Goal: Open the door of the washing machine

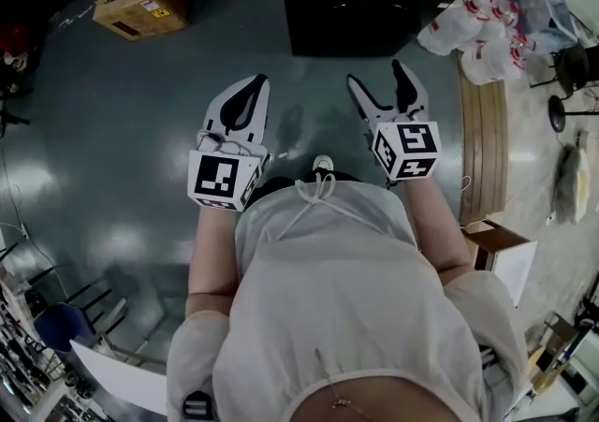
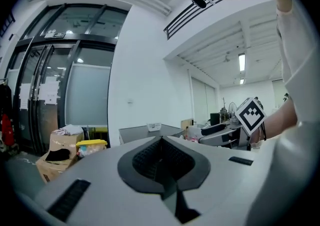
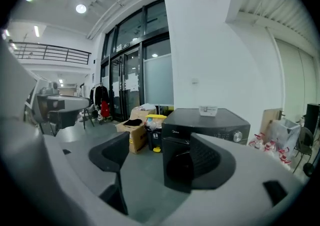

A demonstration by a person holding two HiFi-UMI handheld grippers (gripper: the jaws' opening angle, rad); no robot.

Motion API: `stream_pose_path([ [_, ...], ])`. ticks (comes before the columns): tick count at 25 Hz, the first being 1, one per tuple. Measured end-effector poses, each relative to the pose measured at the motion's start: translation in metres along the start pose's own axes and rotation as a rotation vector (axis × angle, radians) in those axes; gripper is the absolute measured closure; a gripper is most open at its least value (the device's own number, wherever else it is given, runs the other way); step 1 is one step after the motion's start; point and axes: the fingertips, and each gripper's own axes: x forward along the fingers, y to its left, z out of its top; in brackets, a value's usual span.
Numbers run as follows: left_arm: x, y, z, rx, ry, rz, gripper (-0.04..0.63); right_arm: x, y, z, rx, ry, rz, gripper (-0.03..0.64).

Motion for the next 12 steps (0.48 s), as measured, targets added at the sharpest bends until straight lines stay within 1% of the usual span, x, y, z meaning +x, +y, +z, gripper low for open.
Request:
stream_pose_path([
  [4, 0.041, 0.006, -0.013, 0.018, 0.030, -0.019, 0.574, 0.038, -0.027, -0.008, 0.029, 0.044, 0.005, 0.242],
  [7, 0.068, 0.023, -0.026, 0.034, 0.070, -0.035, 0.574, 0.073, -0.035, -0.017, 0.058, 0.092, 0.011, 0.247],
  [8, 0.079, 0.031, -0.030, 0.035, 0.066, -0.044, 0.574, 0.086, -0.036, -0.021, 0.064, 0.111, 0.014, 0.249],
  [10, 0.100, 0.049, -0.038, 0.028, 0.066, -0.066, 0.574, 0.115, -0.037, -0.028, 0.077, 0.151, 0.013, 0.250],
  [12, 0.118, 0.069, -0.052, 0.005, 0.111, -0.090, 0.574, 0.144, -0.037, -0.038, 0.092, 0.189, 0.000, 0.252],
])
